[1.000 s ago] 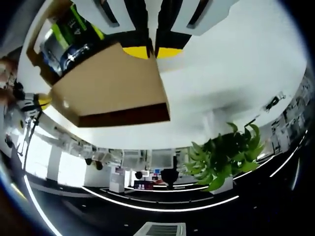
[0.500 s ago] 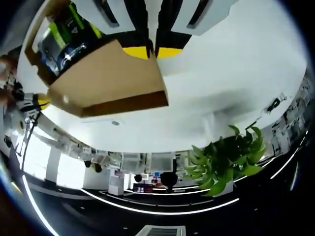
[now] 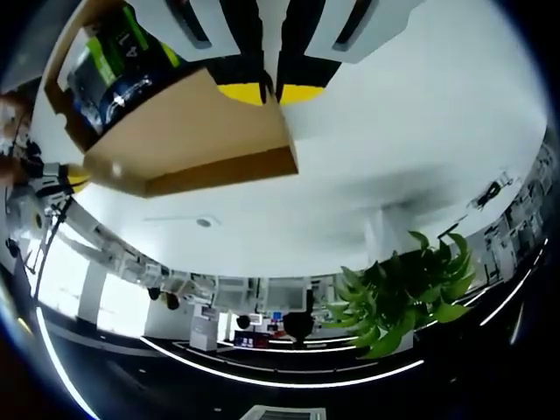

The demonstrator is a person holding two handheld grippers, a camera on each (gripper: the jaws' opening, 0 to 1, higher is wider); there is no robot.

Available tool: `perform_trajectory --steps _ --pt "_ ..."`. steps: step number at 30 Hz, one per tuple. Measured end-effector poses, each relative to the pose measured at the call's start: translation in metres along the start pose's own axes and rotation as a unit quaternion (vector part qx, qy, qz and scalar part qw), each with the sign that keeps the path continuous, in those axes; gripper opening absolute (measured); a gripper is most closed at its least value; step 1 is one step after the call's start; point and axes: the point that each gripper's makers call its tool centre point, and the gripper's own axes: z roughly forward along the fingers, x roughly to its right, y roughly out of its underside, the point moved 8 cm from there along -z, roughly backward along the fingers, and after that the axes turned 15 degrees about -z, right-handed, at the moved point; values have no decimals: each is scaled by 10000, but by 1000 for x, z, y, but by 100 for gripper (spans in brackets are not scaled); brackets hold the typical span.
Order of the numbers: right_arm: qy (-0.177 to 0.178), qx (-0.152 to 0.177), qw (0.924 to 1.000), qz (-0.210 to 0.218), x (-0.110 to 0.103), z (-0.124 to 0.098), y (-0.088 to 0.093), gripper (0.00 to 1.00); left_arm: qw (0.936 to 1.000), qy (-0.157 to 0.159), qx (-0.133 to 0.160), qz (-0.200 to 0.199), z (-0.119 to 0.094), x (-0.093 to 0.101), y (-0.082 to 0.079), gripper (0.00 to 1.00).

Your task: Operate the shoe box by opening the lid, removing the specified soft item, and placing it in the target area until the item is outside and the box remains undamaged.

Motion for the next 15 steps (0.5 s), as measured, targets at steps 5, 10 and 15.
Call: perform_trajectory --steps 5,10,15 --pt "-38 -63 9999 100 1 0 1 4 9999 -22 -80 92 2 1 -2 4" --pt "-152 -134 9995 228 2 -2 -1 6 9999 -13 -116 57 2 -1 -2 4" --pt "-275 -146 9994 148 2 -8 1 11 9998 -28 -154 90 2 -3 -3 4"
